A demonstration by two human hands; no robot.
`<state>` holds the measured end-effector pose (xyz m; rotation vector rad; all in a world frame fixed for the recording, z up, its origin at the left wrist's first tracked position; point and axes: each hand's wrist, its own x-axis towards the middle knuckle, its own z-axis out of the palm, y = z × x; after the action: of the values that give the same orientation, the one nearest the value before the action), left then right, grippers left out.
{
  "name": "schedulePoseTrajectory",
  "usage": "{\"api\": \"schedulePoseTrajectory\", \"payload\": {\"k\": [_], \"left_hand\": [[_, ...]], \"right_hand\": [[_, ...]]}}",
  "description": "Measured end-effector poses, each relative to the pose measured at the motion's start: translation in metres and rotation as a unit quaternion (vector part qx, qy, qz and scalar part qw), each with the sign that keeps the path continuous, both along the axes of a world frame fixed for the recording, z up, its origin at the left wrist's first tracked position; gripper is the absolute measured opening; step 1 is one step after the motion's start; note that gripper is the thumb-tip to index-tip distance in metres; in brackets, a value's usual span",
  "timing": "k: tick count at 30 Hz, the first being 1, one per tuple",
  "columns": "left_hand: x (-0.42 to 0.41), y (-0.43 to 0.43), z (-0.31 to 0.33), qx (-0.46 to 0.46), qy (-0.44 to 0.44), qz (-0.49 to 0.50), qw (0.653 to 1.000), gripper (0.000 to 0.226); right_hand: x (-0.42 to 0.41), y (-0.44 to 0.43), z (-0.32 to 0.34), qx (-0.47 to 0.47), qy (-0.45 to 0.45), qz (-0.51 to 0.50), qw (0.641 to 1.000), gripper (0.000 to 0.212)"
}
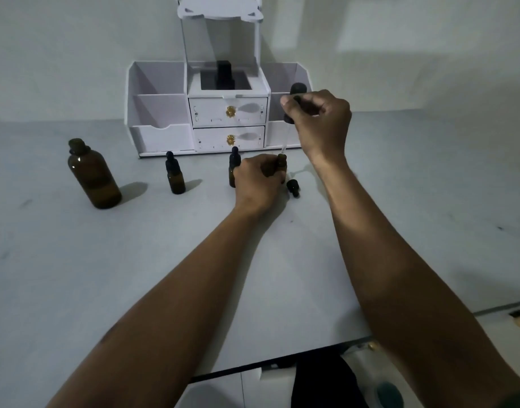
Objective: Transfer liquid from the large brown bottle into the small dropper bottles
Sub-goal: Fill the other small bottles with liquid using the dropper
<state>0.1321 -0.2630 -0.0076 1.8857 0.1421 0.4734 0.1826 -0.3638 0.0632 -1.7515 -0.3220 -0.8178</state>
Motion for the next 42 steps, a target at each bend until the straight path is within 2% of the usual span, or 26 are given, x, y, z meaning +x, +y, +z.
{"api": "schedulePoseTrajectory", "payload": {"k": [3, 6, 9, 15, 20, 24, 30, 32, 38, 40, 42], "left_hand": [[0.0, 0.0, -0.002, -0.005, 0.003, 0.002, 1.0, 0.033], [-0.001, 0.001, 0.001, 0.012, 0.014, 0.005, 1.0, 0.05], [-0.01, 0.001, 0.004, 0.004, 0.015, 0.0, 1.0, 0.056], [-0.045, 0.028, 0.015, 0.003, 0.002, -0.015, 1.0, 0.046], [-0.093, 0.072, 0.039, -0.016, -0.076, -0.017, 0.997, 0.028], [-0.117, 0.124, 0.049, -0.039, -0.137, 0.059, 0.988, 0.019], [-0.132, 0.207, 0.046, -0.072, -0.206, 0.211, 0.953, 0.018], [-0.127, 0.228, 0.039, -0.069, -0.193, 0.213, 0.955, 0.025], [-0.115, 0.254, 0.013, -0.068, -0.124, 0.139, 0.98, 0.066], [-0.113, 0.253, 0.01, -0.069, -0.109, 0.116, 0.985, 0.063], [-0.112, 0.251, 0.01, -0.089, -0.11, 0.1, 0.985, 0.049]], "right_hand": [[-0.006, 0.0, 0.006, 0.005, -0.026, -0.012, 1.0, 0.021], [-0.008, 0.001, 0.011, 0.022, -0.039, -0.01, 0.999, 0.019], [-0.012, 0.001, 0.02, 0.029, -0.056, -0.01, 0.998, 0.019], [-0.032, 0.019, 0.056, 0.083, -0.08, 0.061, 0.991, 0.014], [-0.048, 0.057, 0.079, 0.117, -0.079, 0.152, 0.978, 0.013], [-0.062, 0.1, 0.083, 0.127, -0.059, 0.219, 0.966, 0.01], [-0.078, 0.161, 0.072, 0.132, 0.004, 0.29, 0.948, 0.008], [-0.083, 0.177, 0.069, 0.132, 0.016, 0.302, 0.944, 0.004], [-0.085, 0.209, 0.061, 0.106, 0.021, 0.309, 0.945, 0.009], [-0.084, 0.213, 0.059, 0.097, 0.026, 0.311, 0.945, 0.007], [-0.082, 0.216, 0.056, 0.086, 0.032, 0.314, 0.945, 0.004]]}}
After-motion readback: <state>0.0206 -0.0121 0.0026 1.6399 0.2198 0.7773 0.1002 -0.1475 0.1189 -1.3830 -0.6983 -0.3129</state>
